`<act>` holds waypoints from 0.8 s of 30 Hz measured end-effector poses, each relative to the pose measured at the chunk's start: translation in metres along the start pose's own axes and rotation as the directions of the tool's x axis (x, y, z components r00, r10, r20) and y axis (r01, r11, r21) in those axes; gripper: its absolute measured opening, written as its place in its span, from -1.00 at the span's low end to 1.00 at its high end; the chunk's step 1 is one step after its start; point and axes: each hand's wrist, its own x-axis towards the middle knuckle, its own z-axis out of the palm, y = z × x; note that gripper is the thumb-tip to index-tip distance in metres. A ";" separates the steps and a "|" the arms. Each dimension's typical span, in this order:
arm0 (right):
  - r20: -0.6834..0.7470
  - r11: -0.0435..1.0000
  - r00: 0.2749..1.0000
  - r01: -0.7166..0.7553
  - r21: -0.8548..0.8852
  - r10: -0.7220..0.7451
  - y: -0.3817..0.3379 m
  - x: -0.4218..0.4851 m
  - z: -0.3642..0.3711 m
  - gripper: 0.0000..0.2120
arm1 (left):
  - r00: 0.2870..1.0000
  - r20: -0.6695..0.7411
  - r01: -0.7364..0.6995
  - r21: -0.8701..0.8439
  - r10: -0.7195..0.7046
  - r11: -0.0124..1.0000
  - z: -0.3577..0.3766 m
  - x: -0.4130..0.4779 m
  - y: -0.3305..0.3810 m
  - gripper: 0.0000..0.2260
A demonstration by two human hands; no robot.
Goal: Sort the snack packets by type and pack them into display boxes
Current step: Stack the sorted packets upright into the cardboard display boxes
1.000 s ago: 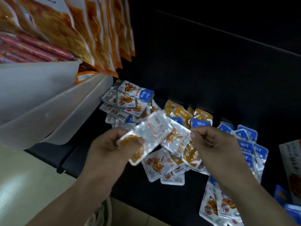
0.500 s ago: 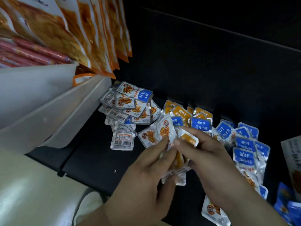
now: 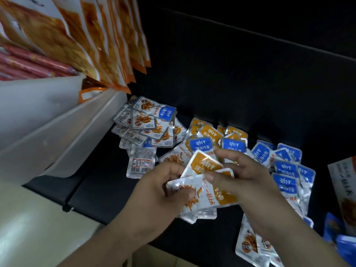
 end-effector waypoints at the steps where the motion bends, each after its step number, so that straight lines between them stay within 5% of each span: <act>1: -0.001 0.998 1.000 -0.030 0.052 0.031 0.005 0.000 0.000 -0.45 | 0.999 -0.011 0.036 -0.075 -0.037 0.997 0.003 -0.003 -0.002 -0.81; 7: 0.016 0.977 0.984 -0.176 0.123 0.175 0.025 -0.007 -0.001 -0.76 | 0.949 -0.170 0.232 -0.201 -0.267 0.952 0.013 -0.008 -0.022 -0.81; 11: -0.244 0.978 0.966 0.036 -0.208 -0.087 0.029 -0.002 -0.010 -0.92 | 0.902 -0.317 0.218 -0.255 -0.295 0.942 0.012 -0.003 -0.029 -0.80; 14: -0.264 0.755 0.861 0.191 -0.627 -0.436 0.034 0.018 -0.010 -0.73 | 0.868 -0.407 0.190 -0.259 -0.286 0.947 0.012 0.001 -0.034 -0.80; 19: -0.109 0.461 0.956 0.031 -0.887 -0.272 0.051 0.058 0.003 -0.34 | 0.882 -0.413 0.138 -0.232 -0.226 0.963 0.010 0.003 -0.035 -0.80; 24: -0.116 0.421 0.950 0.017 -0.907 -0.289 0.057 0.065 -0.002 -0.32 | 0.889 -0.400 0.138 -0.232 -0.224 0.963 0.008 0.001 -0.046 -0.79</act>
